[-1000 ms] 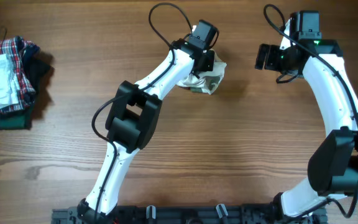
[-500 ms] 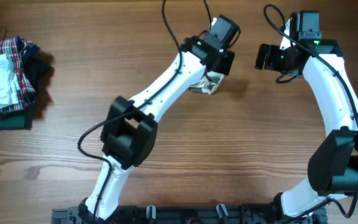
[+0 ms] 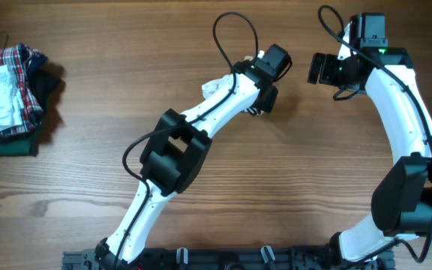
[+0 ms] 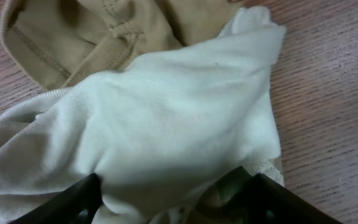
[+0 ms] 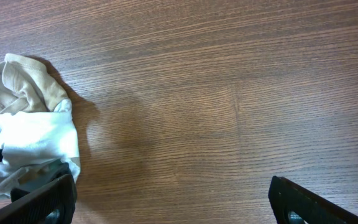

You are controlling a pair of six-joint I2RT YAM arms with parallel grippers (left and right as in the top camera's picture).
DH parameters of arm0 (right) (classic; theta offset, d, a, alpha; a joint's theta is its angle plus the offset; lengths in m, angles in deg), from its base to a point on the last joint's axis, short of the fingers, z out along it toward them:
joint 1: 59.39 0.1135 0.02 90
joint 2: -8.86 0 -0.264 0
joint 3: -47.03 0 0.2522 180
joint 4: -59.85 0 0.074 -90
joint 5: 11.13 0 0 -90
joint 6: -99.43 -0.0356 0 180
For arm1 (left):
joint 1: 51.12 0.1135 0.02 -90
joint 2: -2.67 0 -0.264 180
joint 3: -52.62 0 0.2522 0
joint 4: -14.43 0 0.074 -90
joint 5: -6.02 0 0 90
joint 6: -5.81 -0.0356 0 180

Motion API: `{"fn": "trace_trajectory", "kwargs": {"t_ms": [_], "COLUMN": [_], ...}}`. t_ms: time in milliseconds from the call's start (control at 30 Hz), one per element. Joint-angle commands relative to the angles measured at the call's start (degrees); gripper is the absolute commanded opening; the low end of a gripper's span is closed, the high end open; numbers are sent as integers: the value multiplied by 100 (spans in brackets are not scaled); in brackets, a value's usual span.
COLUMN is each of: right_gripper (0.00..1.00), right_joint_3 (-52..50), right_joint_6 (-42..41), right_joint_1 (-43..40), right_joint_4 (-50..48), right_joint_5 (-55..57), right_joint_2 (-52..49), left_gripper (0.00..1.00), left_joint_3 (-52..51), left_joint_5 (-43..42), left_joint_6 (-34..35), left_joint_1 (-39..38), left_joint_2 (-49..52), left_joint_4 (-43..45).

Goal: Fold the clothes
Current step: 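Carry the bundled shirt with the left gripper to the left clothes pile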

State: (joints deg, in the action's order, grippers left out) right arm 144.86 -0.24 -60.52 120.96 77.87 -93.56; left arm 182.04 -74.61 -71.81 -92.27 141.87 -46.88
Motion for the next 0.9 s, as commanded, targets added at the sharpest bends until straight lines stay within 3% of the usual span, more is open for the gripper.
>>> {"fn": "trace_trajectory", "kwargs": {"t_ms": [0, 267, 433, 500, 567, 733, 800, 867], "right_gripper": [100, 100, 100, 100, 100, 100, 100, 100], "right_joint_3": [57, 57, 57, 57, 57, 57, 57, 57], "right_joint_6": [-83, -83, -85, -83, -85, -83, -83, -83], "right_joint_1": [-2, -2, -2, -2, -2, -2, -2, -2], "right_joint_4": [-17, -17, -17, -17, -17, -17, -17, -17], "right_joint_5": [105, 105, 105, 105, 105, 105, 105, 105], "right_joint_2": [50, 50, 50, 50, 50, 50, 50, 50], "left_gripper": [83, 88, 74, 63, 5, 4, 4, 4], "left_joint_3": [-70, -70, -70, -70, -70, 13, 168, 262], "left_joint_5": [-92, -52, -48, -46, -46, 859, 1285, 1095], "left_joint_6": [-304, -313, -299, -299, -304, -323, -321, -297], "left_joint_1": [-63, -68, -70, -70, -70, 4, 201, 608], "left_joint_2": [208, 297, 505, 505, 505, 304, -203, -903], "left_joint_4": [-42, -105, -116, -114, -166, -450, -573, -568]}}
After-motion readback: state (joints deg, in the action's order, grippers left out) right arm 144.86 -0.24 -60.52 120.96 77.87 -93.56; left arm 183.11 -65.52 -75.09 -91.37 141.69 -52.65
